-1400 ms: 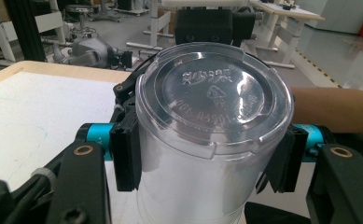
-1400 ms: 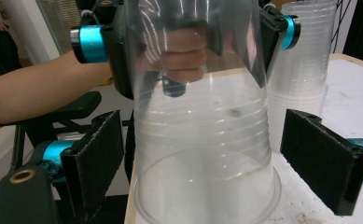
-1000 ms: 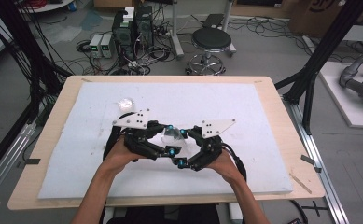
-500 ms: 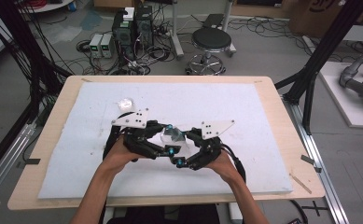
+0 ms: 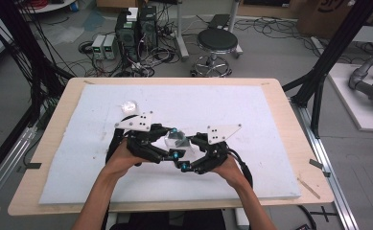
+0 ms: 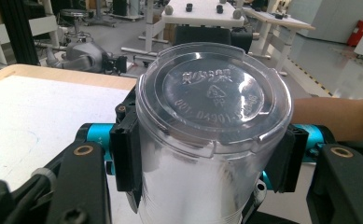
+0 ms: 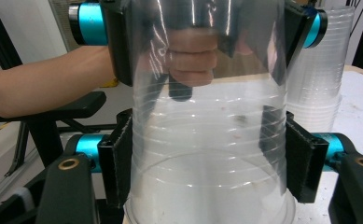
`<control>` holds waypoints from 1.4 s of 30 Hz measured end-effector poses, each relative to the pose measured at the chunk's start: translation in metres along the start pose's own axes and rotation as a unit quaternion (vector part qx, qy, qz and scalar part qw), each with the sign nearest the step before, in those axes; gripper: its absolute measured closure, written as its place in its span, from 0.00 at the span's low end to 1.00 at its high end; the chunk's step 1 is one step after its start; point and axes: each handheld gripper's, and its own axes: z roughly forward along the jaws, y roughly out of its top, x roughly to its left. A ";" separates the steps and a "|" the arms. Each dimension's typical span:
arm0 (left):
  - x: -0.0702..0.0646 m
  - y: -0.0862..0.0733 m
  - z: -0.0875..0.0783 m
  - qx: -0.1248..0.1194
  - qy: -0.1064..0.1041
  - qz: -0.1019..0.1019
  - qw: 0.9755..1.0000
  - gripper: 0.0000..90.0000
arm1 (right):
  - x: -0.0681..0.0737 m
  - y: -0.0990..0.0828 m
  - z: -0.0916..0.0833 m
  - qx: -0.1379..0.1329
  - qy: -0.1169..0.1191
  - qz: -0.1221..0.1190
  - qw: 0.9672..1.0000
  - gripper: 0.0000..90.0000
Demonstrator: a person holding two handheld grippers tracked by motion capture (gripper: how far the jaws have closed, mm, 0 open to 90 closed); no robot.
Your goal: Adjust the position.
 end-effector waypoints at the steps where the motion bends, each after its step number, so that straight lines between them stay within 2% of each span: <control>1: 0.000 0.000 0.000 0.000 0.000 0.000 1.000 0.42 | 0.000 0.000 0.000 0.000 0.000 -0.001 1.000 0.35; 3: 0.000 0.000 0.001 -0.001 0.000 -0.001 1.000 0.34 | 0.000 0.000 0.000 0.002 0.000 -0.001 1.000 0.35; 5: -0.001 0.000 0.001 -0.001 0.007 0.000 1.000 0.17 | 0.000 0.000 0.000 0.003 0.000 0.001 1.000 0.35; 7: -0.001 -0.001 0.000 -0.004 0.008 0.003 1.000 0.14 | 0.000 -0.001 -0.001 0.003 -0.003 0.001 1.000 0.35; 8: -0.001 -0.001 -0.001 -0.005 0.007 0.003 1.000 0.10 | 0.000 -0.001 -0.001 0.005 -0.004 0.004 1.000 0.35; 15: -0.003 0.000 -0.009 0.008 0.023 0.010 1.000 0.08 | 0.000 -0.001 -0.003 0.012 -0.008 0.003 1.000 0.34; 18: -0.004 0.002 -0.015 0.031 0.033 0.015 0.999 0.08 | 0.001 0.001 -0.004 0.039 -0.014 -0.002 0.999 0.34; 20: -0.005 0.004 -0.019 0.053 0.042 0.019 0.998 0.09 | 0.002 0.003 -0.004 0.069 -0.014 0.000 0.998 0.34; 21: -0.005 0.005 -0.021 0.066 0.046 0.021 0.997 0.09 | 0.002 0.005 -0.004 0.083 -0.010 -0.001 0.996 0.34; 23: -0.005 0.006 -0.023 0.103 0.058 0.030 0.993 0.09 | 0.004 0.008 -0.002 0.113 -0.007 -0.002 0.994 0.34; 26: -0.006 0.006 -0.025 0.170 0.067 0.041 0.982 0.09 | 0.005 0.013 0.000 0.166 -0.009 -0.007 0.986 0.34; 27: -0.006 0.006 -0.025 0.181 0.065 0.042 0.980 0.09 | 0.004 0.016 0.001 0.191 -0.009 -0.009 0.982 0.34; 28: -0.007 0.007 -0.026 0.200 0.062 0.043 0.977 0.09 | 0.004 0.018 0.002 0.205 -0.012 -0.010 0.979 0.34; 29: -0.007 0.007 -0.026 0.209 0.062 0.045 0.975 0.09 | 0.004 0.020 0.003 0.230 -0.016 -0.013 0.973 0.35; 30: -0.007 0.007 -0.027 0.229 0.062 0.046 0.970 0.10 | 0.004 0.022 0.004 0.248 -0.020 -0.015 0.968 0.35; 31: -0.007 0.008 -0.027 0.242 0.062 0.048 0.967 0.10 | 0.004 0.024 0.005 0.276 -0.022 -0.017 0.961 0.35; 32: -0.007 0.008 -0.027 0.259 0.063 0.049 0.963 0.10 | 0.004 0.026 0.006 0.290 -0.022 -0.018 0.957 0.35; 34: -0.006 0.008 -0.028 0.281 0.063 0.046 0.957 0.10 | 0.004 0.030 0.009 0.324 -0.023 -0.019 0.946 0.35; 35: -0.005 0.009 -0.029 0.296 0.062 0.046 0.952 0.10 | 0.004 0.033 0.010 0.338 -0.022 -0.022 0.941 0.35; 36: -0.005 0.008 -0.029 0.301 0.062 0.043 0.951 0.10 | 0.005 0.035 0.011 0.353 -0.021 -0.021 0.935 0.35; 40: -0.004 0.008 -0.029 0.342 0.061 0.044 0.937 0.10 | 0.005 0.042 0.014 0.388 -0.024 -0.022 0.921 0.35; 41: -0.003 0.008 -0.029 0.348 0.059 0.042 0.935 0.11 | 0.005 0.043 0.015 0.394 -0.025 -0.027 0.918 0.35; 42: -0.003 0.008 -0.029 0.351 0.057 0.040 0.934 0.11 | 0.005 0.044 0.016 0.404 -0.027 -0.023 0.914 0.35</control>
